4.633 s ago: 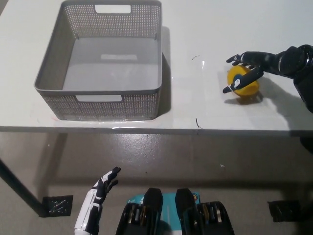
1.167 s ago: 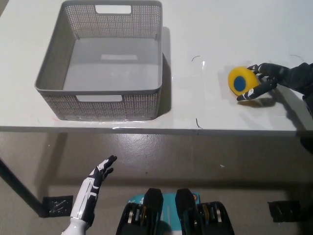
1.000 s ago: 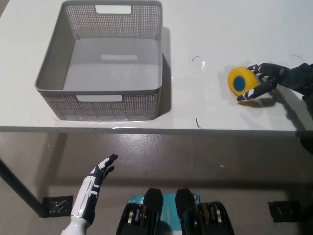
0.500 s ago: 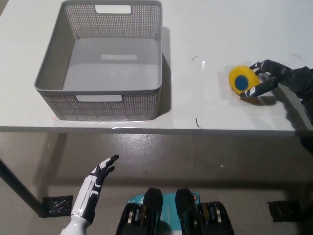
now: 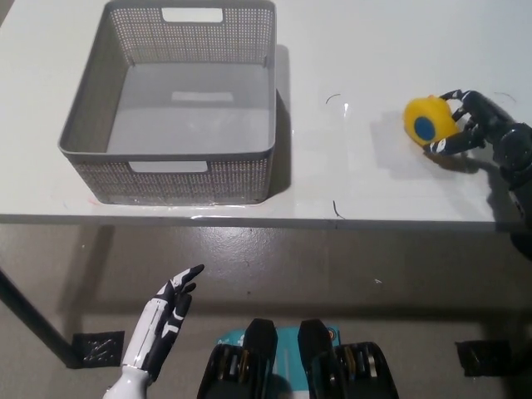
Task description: Use the right hand to pick up a yellow duck toy and place it into a container on the left hand side
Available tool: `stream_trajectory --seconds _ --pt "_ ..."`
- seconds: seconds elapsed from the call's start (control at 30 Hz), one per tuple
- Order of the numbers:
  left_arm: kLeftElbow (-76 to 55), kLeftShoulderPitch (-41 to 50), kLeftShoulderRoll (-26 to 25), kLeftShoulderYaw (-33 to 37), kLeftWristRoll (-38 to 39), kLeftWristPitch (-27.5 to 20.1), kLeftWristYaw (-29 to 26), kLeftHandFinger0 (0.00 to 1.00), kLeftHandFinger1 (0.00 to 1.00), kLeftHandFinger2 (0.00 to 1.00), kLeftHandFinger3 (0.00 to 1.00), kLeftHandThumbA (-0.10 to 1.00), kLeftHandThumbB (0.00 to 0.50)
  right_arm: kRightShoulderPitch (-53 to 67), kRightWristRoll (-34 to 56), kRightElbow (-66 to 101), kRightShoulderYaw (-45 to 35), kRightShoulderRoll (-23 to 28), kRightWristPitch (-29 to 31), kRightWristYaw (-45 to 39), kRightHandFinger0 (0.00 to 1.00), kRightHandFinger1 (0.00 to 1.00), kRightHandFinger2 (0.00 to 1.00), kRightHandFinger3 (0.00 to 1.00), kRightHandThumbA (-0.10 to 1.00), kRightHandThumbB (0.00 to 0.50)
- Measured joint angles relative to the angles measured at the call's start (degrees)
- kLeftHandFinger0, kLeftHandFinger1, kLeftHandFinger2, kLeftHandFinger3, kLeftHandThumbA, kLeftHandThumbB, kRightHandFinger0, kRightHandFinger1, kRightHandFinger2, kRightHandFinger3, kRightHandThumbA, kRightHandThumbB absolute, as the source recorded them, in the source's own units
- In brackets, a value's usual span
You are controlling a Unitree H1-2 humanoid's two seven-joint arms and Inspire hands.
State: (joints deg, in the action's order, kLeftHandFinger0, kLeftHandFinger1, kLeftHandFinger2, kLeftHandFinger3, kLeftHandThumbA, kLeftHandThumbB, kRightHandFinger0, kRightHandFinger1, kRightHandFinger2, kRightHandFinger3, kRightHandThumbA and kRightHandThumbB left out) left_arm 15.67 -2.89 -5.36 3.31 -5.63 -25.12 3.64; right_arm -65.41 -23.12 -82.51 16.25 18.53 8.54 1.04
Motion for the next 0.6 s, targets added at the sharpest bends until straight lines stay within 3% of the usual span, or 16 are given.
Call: stream_trajectory --seconds 0.1,0.23,0.37,0.47,0.53,0.6 --pt "-0.02 0.00 0.00 -0.03 -0.40 0.00 -0.17 1.00 1.00 0.92 1.00 0.93 0.500 0.00 0.21 0.00 -0.94 0.00 0.31 1.75 0.00 0.19 0.48 0.46 0.02 0.132" --pt "-0.02 -0.02 0.00 -0.07 -0.48 -0.01 -0.38 1.00 1.00 0.91 1.00 0.92 0.500 -0.05 1.04 0.03 -2.61 0.00 0.81 3.63 0.00 0.26 0.59 0.63 0.00 0.106" --pt "-0.02 -0.01 0.00 -0.06 -0.49 -0.01 -0.57 1.00 1.00 0.92 1.00 0.93 0.500 -0.49 2.29 0.17 -4.68 0.00 2.15 4.98 0.00 0.30 0.62 0.66 0.02 0.114" --pt "-0.03 0.00 -0.01 -0.05 -0.49 -0.01 -0.59 1.00 1.00 0.92 1.00 0.93 0.500 -1.89 3.07 0.36 -5.91 -0.04 2.92 5.78 0.00 0.32 0.62 0.63 0.01 0.108" --pt "-0.03 0.02 0.00 -0.04 -0.49 -0.01 -0.60 1.00 1.00 0.93 1.00 0.95 0.500 -2.93 3.54 0.71 -6.31 -0.08 3.47 6.05 0.00 0.29 0.57 0.58 0.03 0.115" --pt "-0.04 0.08 -0.02 -0.04 -0.51 -0.01 -0.62 1.00 1.00 0.95 1.00 0.99 0.500 -4.35 3.78 1.50 -6.53 -0.38 4.25 6.60 0.00 0.26 0.56 0.58 -0.01 0.113"
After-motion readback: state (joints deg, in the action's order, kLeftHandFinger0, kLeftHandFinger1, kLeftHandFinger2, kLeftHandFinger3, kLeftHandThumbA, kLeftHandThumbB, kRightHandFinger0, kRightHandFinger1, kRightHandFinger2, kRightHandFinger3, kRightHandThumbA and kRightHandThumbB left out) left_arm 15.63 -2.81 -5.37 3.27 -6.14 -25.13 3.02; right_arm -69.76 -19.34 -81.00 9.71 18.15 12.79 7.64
